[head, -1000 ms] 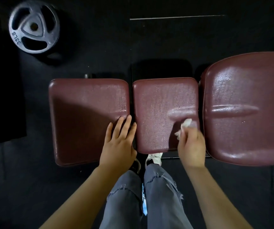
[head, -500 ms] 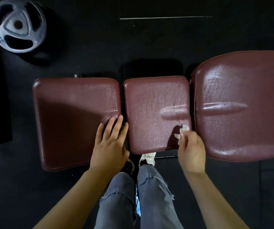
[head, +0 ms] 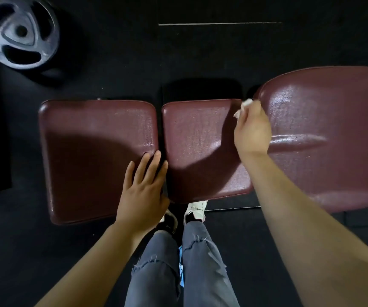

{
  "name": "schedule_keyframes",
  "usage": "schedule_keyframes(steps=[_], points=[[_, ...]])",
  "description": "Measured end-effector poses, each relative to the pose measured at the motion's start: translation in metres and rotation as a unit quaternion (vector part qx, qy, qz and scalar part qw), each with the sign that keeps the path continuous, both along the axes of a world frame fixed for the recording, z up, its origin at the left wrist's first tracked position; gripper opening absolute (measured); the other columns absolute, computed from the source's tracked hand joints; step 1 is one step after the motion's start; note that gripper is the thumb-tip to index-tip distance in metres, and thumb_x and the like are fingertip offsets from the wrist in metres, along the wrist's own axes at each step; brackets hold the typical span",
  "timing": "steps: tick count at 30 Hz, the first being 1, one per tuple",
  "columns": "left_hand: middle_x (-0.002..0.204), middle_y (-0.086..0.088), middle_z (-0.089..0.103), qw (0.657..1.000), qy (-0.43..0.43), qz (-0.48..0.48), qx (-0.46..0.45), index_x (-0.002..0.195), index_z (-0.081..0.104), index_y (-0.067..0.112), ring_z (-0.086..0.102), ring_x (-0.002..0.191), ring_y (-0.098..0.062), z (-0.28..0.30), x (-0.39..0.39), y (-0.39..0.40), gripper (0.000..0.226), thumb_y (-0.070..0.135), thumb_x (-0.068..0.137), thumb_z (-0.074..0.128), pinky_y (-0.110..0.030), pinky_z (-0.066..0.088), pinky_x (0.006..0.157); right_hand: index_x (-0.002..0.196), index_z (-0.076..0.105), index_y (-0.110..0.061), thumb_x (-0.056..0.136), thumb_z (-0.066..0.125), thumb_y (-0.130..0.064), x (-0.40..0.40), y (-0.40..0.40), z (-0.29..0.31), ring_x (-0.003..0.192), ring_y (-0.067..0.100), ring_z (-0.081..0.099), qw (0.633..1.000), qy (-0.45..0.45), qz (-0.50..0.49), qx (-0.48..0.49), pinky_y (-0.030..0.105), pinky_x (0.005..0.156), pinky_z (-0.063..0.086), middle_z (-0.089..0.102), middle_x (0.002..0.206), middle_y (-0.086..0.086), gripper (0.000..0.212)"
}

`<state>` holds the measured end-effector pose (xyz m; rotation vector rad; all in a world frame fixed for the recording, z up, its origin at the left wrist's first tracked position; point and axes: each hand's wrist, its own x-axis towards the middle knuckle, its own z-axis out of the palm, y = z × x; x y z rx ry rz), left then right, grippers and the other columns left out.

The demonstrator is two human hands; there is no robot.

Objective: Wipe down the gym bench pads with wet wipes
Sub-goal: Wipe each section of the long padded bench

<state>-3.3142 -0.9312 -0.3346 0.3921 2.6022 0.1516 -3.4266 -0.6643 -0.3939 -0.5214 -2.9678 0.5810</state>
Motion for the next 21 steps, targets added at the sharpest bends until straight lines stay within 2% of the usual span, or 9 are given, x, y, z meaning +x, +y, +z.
schedule_keyframes(steps=[4,7,11,15,17,19,21], points=[[0.162,-0.006,0.025,1.0,-0.003,-0.001,0.004,0.149,0.041,0.015,0.015,0.151,-0.026,-0.001,-0.001,-0.001,0.068,0.039,0.085,0.033,-0.052,0.009,0.121,0.1,0.056,-0.002,0.097,0.051,-0.011,0.086,0.007,0.011,0.075,0.039,0.062,0.998,-0.055,-0.003,0.011,0.039,0.058,0.045,0.065,0.087,0.018,0.011],[0.162,-0.009,0.025,1.0,-0.009,-0.009,0.004,0.149,0.04,0.013,0.015,0.151,-0.028,-0.001,-0.002,-0.003,0.07,0.032,0.083,0.053,-0.054,0.011,0.121,0.093,0.055,-0.003,0.096,0.052,-0.007,0.132,0.004,0.025,0.073,0.037,0.062,0.994,-0.109,0.004,-0.009,0.034,0.057,0.041,0.065,0.086,0.016,0.006],[0.159,-0.012,0.031,1.0,-0.013,-0.021,-0.004,0.147,0.044,0.011,0.024,0.148,-0.031,0.005,-0.005,-0.003,0.069,0.034,0.082,0.036,-0.054,0.017,0.12,0.094,0.053,-0.004,0.097,0.049,-0.009,0.151,0.0,0.03,0.077,0.034,0.063,0.988,-0.146,-0.035,-0.039,0.038,0.06,0.049,0.067,0.088,0.014,0.007],[0.157,-0.013,0.035,0.998,-0.044,-0.036,-0.023,0.143,0.05,0.01,0.03,0.146,-0.032,0.016,-0.009,-0.003,0.073,0.036,0.077,0.033,-0.055,0.023,0.118,0.095,0.052,-0.006,0.099,0.046,-0.014,0.161,-0.005,0.04,0.078,0.033,0.063,0.98,-0.186,-0.054,-0.054,0.041,0.061,0.052,0.067,0.089,0.013,0.01],[0.16,-0.012,0.029,0.996,-0.064,-0.046,-0.034,0.146,0.047,0.011,0.025,0.148,-0.031,0.023,-0.013,-0.002,0.074,0.037,0.077,0.036,-0.052,0.018,0.12,0.094,0.05,-0.008,0.099,0.045,-0.015,0.166,-0.003,0.047,0.078,0.033,0.064,0.972,-0.223,-0.047,-0.06,0.042,0.061,0.052,0.066,0.088,0.011,0.01],[0.165,-0.009,0.011,0.994,-0.087,-0.057,-0.04,0.155,0.029,0.014,0.007,0.152,-0.028,0.031,-0.018,0.001,0.074,0.038,0.085,0.039,-0.047,0.002,0.122,0.095,0.049,-0.011,0.099,0.046,-0.017,0.171,0.0,0.056,0.083,0.033,0.065,0.956,-0.279,-0.041,-0.074,0.038,0.065,0.05,0.067,0.091,0.009,0.008],[0.166,-0.008,-0.006,0.991,-0.105,-0.069,-0.043,0.158,0.01,0.016,-0.007,0.153,-0.026,0.038,-0.022,0.004,0.075,0.039,0.094,0.041,-0.044,-0.007,0.122,0.095,0.049,-0.016,0.098,0.047,-0.019,0.176,0.006,0.066,0.086,0.028,0.065,0.948,-0.295,-0.052,-0.108,0.034,0.068,0.049,0.07,0.095,0.004,0.005]])
